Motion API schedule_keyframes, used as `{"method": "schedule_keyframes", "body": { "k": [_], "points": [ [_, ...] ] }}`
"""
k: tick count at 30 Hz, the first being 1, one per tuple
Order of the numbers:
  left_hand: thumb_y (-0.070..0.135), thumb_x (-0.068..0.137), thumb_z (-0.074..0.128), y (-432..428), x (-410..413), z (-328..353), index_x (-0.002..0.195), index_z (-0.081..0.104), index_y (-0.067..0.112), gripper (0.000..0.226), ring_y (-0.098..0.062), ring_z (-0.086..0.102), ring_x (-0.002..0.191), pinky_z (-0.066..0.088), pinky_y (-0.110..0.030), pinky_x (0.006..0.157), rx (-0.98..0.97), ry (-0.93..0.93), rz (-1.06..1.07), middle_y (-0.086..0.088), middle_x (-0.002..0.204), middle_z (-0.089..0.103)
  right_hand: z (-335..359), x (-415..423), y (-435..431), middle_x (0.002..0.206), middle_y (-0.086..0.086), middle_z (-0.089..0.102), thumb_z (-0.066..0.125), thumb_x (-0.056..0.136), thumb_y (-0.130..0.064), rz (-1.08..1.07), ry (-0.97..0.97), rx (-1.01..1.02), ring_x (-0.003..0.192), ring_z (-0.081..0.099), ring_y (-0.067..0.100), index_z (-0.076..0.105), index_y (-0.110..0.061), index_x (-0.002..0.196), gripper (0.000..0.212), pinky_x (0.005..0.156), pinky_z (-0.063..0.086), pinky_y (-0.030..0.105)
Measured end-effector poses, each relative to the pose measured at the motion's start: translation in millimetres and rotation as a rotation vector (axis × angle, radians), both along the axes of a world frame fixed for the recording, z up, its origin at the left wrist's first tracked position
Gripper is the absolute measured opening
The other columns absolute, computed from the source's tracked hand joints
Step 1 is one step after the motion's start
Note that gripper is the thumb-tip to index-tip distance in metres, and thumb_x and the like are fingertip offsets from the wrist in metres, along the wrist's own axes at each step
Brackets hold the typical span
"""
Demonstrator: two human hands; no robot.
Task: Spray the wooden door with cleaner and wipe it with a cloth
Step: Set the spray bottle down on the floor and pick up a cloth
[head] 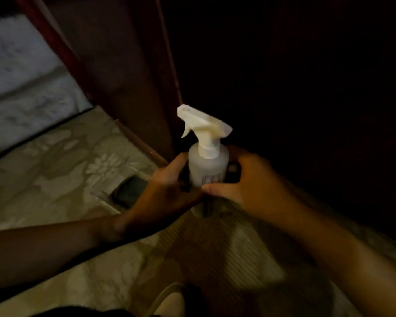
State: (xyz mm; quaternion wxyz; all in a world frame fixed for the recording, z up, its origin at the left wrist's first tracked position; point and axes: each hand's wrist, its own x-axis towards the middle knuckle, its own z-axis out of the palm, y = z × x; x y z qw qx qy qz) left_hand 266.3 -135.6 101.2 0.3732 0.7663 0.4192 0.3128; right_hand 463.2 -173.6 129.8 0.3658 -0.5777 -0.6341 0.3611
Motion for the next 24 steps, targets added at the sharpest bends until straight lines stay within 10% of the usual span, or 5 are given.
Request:
{"method": "schedule_keyframes", "body": {
  "k": [4,7,10,16,24],
  "points": [
    [0.024,0.079,0.085,-3.2,-55.1,-11.5,0.14,0.056,0.021,0.068,-0.008,0.071,0.114,0.059,-0.024,0.087,-0.078,-0.074,0.12,0.008,0.124,0.072,-13.8,-53.5,13.7,0.127,-0.015,0.066,0.087,0.076,-0.037,0.074,0.036,-0.05,0.119,0.06,0.004,0.057,-0.031,0.136,0.068,0.099,0.053,0.031],
    [0.053,0.078,0.083,9.3,-87.5,-20.8,0.135,0.056,0.05,0.063,-0.013,0.071,0.115,0.062,-0.034,0.088,-0.101,-0.047,0.186,0.015,0.125,0.071,-19.0,-86.9,34.1,0.124,-0.014,0.066,0.086,0.078,-0.031,0.101,0.073,-0.088,0.116,0.062,0.004,0.057,-0.034,0.134,0.063,0.096,0.054,0.03],
    [0.058,0.068,0.089,35.9,-118.1,-34.3,0.134,0.061,0.032,0.076,-0.012,0.072,0.107,0.061,-0.024,0.088,-0.022,0.05,0.306,0.02,0.111,0.071,-26.3,-120.5,64.1,0.127,-0.011,0.066,0.087,0.077,-0.026,0.114,0.109,-0.107,0.119,0.062,0.008,0.058,-0.032,0.136,0.066,0.1,0.056,0.035],
    [0.033,0.074,0.089,95.2,-169.2,-52.7,0.121,0.053,0.051,0.062,0.005,0.066,0.111,0.062,-0.032,0.089,-0.123,-0.028,0.372,0.025,0.116,0.068,-46.7,-180.4,133.1,0.135,-0.006,0.062,0.084,0.081,-0.027,0.173,0.095,-0.082,0.122,0.057,0.008,0.054,-0.03,0.138,0.064,0.101,0.051,0.032],
    [0.021,0.085,0.084,156.3,-214.2,-89.6,0.14,0.05,0.029,0.065,0.003,0.062,0.116,0.057,-0.023,0.091,-0.092,-0.026,0.461,0.022,0.124,0.062,-74.5,-243.3,208.9,0.144,0.004,0.056,0.079,0.087,-0.018,0.221,0.025,-0.14,0.132,0.053,0.02,0.047,-0.019,0.148,0.068,0.099,0.045,0.028]
  ]
}}
